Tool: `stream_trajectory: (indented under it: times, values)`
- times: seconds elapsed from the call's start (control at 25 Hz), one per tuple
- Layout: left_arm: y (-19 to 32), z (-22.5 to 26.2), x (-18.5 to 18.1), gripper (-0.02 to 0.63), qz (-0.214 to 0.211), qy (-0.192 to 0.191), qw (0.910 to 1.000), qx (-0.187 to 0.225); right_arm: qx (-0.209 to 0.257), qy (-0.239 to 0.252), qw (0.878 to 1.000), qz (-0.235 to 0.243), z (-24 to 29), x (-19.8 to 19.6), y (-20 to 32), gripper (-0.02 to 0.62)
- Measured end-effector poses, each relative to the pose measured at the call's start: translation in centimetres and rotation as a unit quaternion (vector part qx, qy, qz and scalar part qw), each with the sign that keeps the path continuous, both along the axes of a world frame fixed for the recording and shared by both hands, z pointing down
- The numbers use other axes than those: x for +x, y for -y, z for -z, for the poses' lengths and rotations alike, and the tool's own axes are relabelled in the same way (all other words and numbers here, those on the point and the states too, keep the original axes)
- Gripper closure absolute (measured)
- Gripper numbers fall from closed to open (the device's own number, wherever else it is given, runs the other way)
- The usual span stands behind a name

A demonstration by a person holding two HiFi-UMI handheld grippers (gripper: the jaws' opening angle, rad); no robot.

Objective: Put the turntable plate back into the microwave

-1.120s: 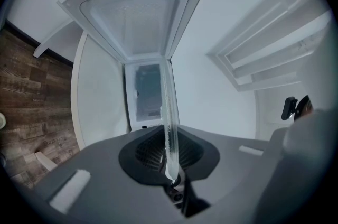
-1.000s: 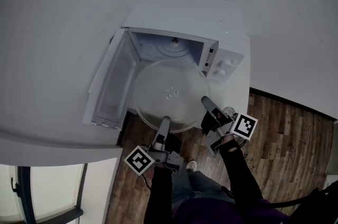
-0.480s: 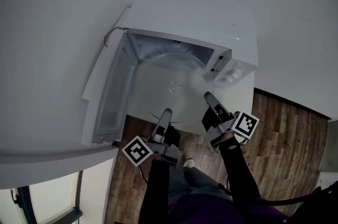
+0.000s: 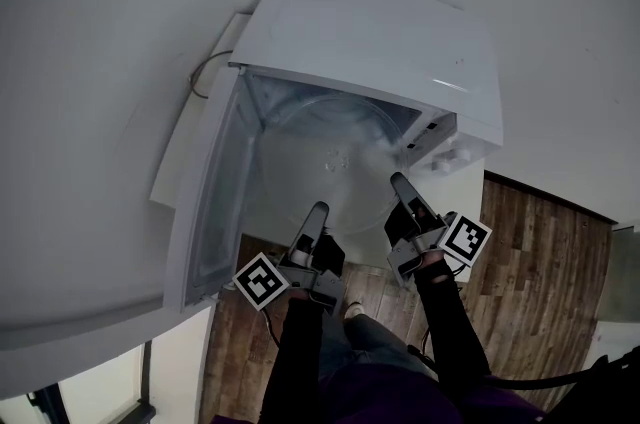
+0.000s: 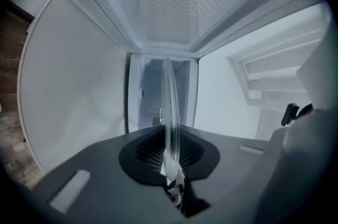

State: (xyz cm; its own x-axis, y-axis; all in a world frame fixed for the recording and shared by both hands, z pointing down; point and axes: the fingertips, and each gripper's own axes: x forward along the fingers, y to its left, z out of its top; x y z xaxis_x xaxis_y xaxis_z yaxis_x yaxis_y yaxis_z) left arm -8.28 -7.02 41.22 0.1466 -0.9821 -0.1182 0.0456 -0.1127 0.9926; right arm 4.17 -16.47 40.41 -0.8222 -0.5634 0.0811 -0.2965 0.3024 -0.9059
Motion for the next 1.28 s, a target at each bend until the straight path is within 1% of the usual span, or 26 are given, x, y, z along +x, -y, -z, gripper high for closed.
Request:
stream_trajectory:
  times: [0.12,0.24,0.32,0.4,0.56,0.72,0.92,1.0,1.12,1.28]
  values:
    - [0.7,-0.1,-0.4,0.575,-0.003,0.004,1.0000,0.001,0.025,-0.027,0.999,0.005,0.0,-0.6,0.4,0.537]
    - [1.3,-0.1,-0.7,0.572,-0.003,-0.007,1.0000,0.004,0.063,-0.055,0.996,0.030,0.7,-1.4,0.5,0.518]
    - [1.4,-0.3,-0.9,0.572,0.005,-0.010,0.9999,0.004,0.073,-0.062,0.994,0.051,1.0,-1.9,0.0,0.502]
    - [1.8,-0.6,-1.6,0.572,0.011,-0.004,0.9999,0.005,0.082,-0.074,0.992,0.064,1.2,-2.4,-0.2,0.476]
    - [2.8,-0.4,-2.2,0.571,0.010,-0.008,0.9999,0.008,0.088,-0.100,0.988,0.073,1.1,-2.6,-0.6,0.476]
    - [3.4,-0.4,-2.6,0.571,0.011,-0.008,0.9999,0.010,0.085,-0.088,0.988,0.093,1.2,-3.0,-1.6,0.476]
    - [4.8,-0.4,-3.2,0.568,0.006,0.001,0.9998,0.017,0.069,-0.047,0.993,0.079,1.4,-2.4,-1.6,0.477]
    - [5.5,-0.3,-3.2,0.565,0.003,-0.002,0.9997,0.023,0.072,-0.048,0.993,0.079,1.6,-2.4,-1.8,0.477]
    - [6.5,-0.4,-3.4,0.566,0.004,0.006,0.9997,0.025,0.076,-0.058,0.990,0.100,1.5,-2.8,-2.3,0.477]
    - [8.2,-0.6,-3.5,0.566,0.004,0.004,0.9997,0.023,0.077,-0.047,0.990,0.108,1.9,-3.1,-2.6,0.477]
